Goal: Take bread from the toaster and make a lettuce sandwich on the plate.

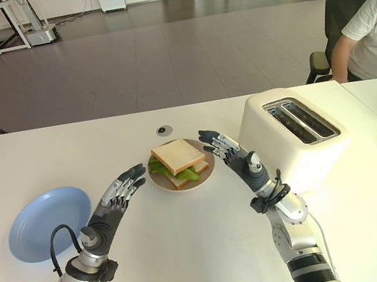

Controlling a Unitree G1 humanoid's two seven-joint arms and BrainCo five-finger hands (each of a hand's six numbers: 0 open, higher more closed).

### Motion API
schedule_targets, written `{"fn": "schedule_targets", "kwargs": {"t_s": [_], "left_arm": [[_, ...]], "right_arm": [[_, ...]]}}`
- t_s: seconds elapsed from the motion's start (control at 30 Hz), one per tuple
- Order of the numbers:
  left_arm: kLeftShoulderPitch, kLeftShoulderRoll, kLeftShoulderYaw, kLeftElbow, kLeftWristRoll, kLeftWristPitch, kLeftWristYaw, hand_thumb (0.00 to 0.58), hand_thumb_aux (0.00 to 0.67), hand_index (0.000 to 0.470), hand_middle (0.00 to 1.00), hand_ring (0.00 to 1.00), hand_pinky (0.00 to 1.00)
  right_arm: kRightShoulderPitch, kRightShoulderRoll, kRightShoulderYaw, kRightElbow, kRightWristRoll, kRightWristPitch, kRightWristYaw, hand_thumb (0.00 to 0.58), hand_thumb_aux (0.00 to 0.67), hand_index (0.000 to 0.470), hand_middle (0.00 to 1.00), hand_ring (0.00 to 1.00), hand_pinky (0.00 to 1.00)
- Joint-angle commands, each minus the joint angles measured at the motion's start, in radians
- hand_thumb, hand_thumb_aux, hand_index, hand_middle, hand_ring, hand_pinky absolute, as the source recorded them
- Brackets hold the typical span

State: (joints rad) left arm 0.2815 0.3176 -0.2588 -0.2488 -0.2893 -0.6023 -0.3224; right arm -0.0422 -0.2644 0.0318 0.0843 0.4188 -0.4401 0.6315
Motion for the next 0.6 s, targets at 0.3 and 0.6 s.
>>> {"fn": "schedule_targets", "kwargs": {"t_s": [0.3, 0.6], "left_arm": [[0.038, -0.044, 0.041, -0.015, -0.019, 0.001, -0.07, 0.0, 0.0, 0.0, 0.0, 0.0, 0.0], [0.024, -0.077, 0.047, -0.018, -0.025, 0.024, -0.093, 0.0, 0.0, 0.0, 0.0, 0.0, 0.0]], "right_arm": [[0.041, 0.022, -0.058, -0.065, 0.048, -0.03, 0.071, 0.0, 0.0, 0.0, 0.0, 0.0, 0.0], [0.055, 0.035, -0.07, -0.088, 0.078, -0.019, 0.111, 0.0, 0.0, 0.0, 0.0, 0.0, 0.0]]}}
